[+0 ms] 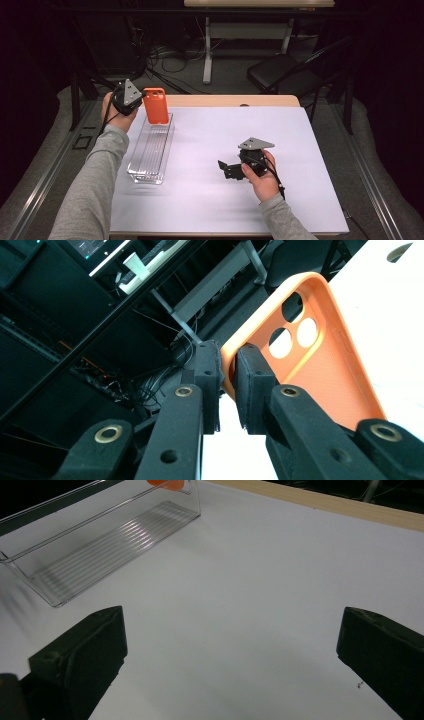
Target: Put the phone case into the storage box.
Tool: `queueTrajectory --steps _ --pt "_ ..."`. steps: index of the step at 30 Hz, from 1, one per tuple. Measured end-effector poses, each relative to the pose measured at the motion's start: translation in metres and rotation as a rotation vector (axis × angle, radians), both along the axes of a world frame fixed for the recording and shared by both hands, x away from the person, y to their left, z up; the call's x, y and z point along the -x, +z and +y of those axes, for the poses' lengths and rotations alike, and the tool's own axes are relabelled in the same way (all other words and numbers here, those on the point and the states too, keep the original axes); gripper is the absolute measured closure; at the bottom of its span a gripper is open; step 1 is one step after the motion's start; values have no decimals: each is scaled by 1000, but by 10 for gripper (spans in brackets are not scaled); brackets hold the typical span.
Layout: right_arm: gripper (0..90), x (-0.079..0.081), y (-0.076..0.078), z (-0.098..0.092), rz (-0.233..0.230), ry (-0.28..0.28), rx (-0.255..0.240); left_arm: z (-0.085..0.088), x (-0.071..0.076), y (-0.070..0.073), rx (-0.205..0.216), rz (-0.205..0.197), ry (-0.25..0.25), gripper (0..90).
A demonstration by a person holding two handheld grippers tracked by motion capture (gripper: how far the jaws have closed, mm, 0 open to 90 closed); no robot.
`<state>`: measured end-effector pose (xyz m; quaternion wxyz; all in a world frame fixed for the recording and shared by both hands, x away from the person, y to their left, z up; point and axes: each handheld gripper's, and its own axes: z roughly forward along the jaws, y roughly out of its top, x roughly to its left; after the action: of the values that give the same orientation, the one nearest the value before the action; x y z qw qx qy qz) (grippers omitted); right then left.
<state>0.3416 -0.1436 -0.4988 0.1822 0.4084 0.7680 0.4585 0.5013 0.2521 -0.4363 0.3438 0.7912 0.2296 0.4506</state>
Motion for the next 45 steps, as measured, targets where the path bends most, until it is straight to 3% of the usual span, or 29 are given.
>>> queueTrajectory --steps 18,45 --pt "0 0 -1 -1 7 -3 0 -5 -6 -17 -40 -14 -24 816" --pt "0 0 -3 -1 12 -4 4 -14 -10 -27 -67 -24 -38 816"
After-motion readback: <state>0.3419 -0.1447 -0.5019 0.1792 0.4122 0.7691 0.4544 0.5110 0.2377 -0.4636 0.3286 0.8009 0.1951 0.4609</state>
